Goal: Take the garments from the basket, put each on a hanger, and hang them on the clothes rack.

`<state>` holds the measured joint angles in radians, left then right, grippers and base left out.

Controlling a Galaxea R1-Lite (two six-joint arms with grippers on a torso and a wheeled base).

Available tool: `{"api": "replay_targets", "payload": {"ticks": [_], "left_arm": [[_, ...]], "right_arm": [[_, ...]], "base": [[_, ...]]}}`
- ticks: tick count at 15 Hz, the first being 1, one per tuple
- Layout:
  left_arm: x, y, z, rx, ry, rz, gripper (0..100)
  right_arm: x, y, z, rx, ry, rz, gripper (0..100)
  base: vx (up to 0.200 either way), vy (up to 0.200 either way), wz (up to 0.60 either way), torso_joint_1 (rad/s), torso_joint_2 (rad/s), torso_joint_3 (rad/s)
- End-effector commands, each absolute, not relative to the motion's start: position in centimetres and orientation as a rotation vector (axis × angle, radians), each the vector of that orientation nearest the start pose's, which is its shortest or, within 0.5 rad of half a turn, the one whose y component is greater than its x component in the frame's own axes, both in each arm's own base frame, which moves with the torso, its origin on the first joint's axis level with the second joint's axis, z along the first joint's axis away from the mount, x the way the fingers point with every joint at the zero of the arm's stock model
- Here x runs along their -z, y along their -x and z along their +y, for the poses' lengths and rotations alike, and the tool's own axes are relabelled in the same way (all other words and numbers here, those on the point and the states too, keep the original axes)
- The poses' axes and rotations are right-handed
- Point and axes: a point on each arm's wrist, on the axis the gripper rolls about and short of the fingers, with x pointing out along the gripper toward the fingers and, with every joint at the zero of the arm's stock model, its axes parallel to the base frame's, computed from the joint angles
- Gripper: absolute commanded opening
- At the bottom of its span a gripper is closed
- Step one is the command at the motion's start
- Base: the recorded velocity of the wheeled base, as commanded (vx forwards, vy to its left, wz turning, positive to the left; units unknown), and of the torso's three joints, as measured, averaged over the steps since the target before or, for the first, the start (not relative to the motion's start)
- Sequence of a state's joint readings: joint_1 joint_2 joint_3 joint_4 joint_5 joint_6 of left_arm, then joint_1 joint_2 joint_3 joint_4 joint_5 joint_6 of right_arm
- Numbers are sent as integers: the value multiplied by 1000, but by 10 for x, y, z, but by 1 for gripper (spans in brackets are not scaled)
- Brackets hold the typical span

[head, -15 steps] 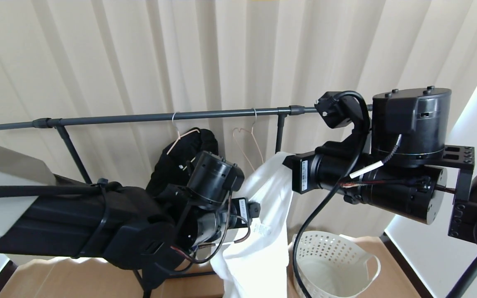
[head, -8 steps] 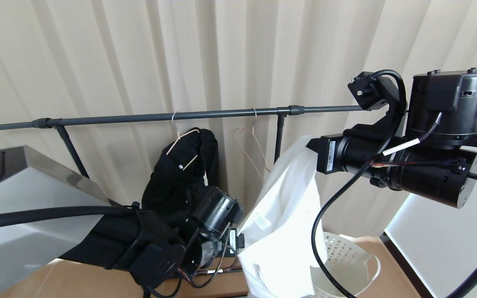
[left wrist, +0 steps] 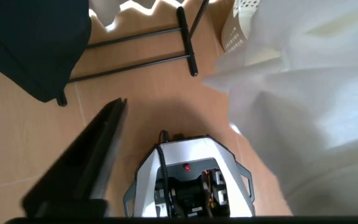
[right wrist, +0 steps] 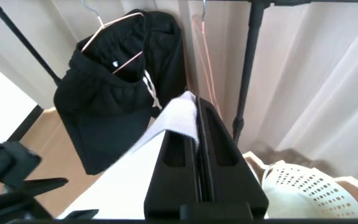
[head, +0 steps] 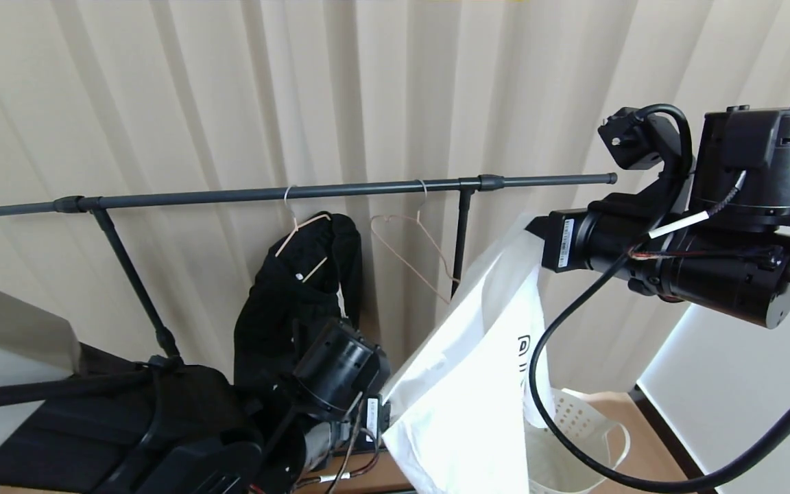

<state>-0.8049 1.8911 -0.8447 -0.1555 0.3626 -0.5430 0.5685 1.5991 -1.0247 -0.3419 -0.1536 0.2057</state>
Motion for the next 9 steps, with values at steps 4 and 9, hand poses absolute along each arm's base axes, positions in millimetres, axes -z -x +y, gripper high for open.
{"api": "replay_targets", "payload": {"ticks": [4, 9], "left_arm": [[-147, -235, -210, 227, 73, 662, 0], [-204, -259, -214, 216, 113, 601, 0]], "right_arm": [[-232, -253, 151, -277, -1, 319, 0], [-205, -237, 161, -310, 161, 391, 0]], "base": [[0, 0, 0, 0, 0, 0], [0, 0, 0, 0, 0, 0]]}}
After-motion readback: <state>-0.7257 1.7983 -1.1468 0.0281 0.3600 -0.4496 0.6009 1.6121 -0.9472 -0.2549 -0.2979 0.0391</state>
